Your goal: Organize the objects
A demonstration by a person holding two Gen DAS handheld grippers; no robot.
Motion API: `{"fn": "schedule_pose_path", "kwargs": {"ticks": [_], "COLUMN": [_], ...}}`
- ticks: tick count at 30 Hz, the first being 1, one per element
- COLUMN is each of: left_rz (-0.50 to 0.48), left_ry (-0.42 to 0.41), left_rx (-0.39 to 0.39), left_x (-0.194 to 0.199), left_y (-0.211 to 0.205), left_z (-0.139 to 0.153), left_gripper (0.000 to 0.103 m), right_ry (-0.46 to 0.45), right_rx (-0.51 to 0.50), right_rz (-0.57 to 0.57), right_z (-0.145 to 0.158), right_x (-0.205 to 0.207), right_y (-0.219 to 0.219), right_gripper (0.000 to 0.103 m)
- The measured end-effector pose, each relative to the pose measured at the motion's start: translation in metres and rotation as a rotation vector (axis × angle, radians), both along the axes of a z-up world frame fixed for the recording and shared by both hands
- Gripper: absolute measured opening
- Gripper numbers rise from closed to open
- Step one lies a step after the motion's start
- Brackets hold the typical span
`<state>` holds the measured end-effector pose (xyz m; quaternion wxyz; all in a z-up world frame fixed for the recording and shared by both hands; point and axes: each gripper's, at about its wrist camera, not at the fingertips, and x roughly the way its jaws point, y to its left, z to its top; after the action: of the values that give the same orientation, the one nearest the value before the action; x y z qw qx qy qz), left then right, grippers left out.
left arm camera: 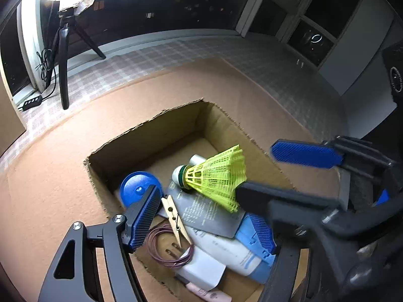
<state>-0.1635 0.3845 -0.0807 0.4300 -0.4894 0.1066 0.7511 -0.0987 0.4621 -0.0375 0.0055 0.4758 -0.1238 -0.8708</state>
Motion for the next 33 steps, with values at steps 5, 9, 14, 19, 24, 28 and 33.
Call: {"fn": "schedule_pose_path", "kwargs": {"ticks": [5,9,14,19,24,28,33], "left_rz": [-0.001,-0.003,0.004,0.032,0.077,0.134,0.212], "left_ry": [0.009,0.022,0.032,0.041,0.042,0.043,0.064], "left_rx": [-0.007,-0.019,-0.034,-0.052,-0.063,-0.066,-0.103], "left_x": [0.0,0.004,0.009,0.013,0.016,0.019,0.024], "left_y": [-0.007,-0.015,-0.03,-0.057,-0.09,-0.127,-0.173], "left_z": [0.002,0.005,0.008,0.012,0.018,0.026,0.034], "left_gripper": [0.074,0.076,0.076,0.076,0.076,0.076,0.077], "right_ry": [-0.005,-0.005,-0.007,-0.007,-0.005,0.002,0.016], "right_rx": [-0.006,-0.016,-0.018,-0.019,-0.021,-0.014,-0.001], "right_rz": [-0.016,-0.022,-0.022,-0.027,-0.027,-0.017,0.018], "right_z": [0.0,0.002,0.003,0.003,0.005,0.009,0.012], "right_x": [0.001,0.003,0.009,0.014,0.02,0.025,0.031], "right_y": [0.003,0.001,-0.007,-0.017,-0.031,-0.047,-0.079], "right_gripper": [0.055,0.055,0.055,0.055,0.056,0.056,0.057]}}
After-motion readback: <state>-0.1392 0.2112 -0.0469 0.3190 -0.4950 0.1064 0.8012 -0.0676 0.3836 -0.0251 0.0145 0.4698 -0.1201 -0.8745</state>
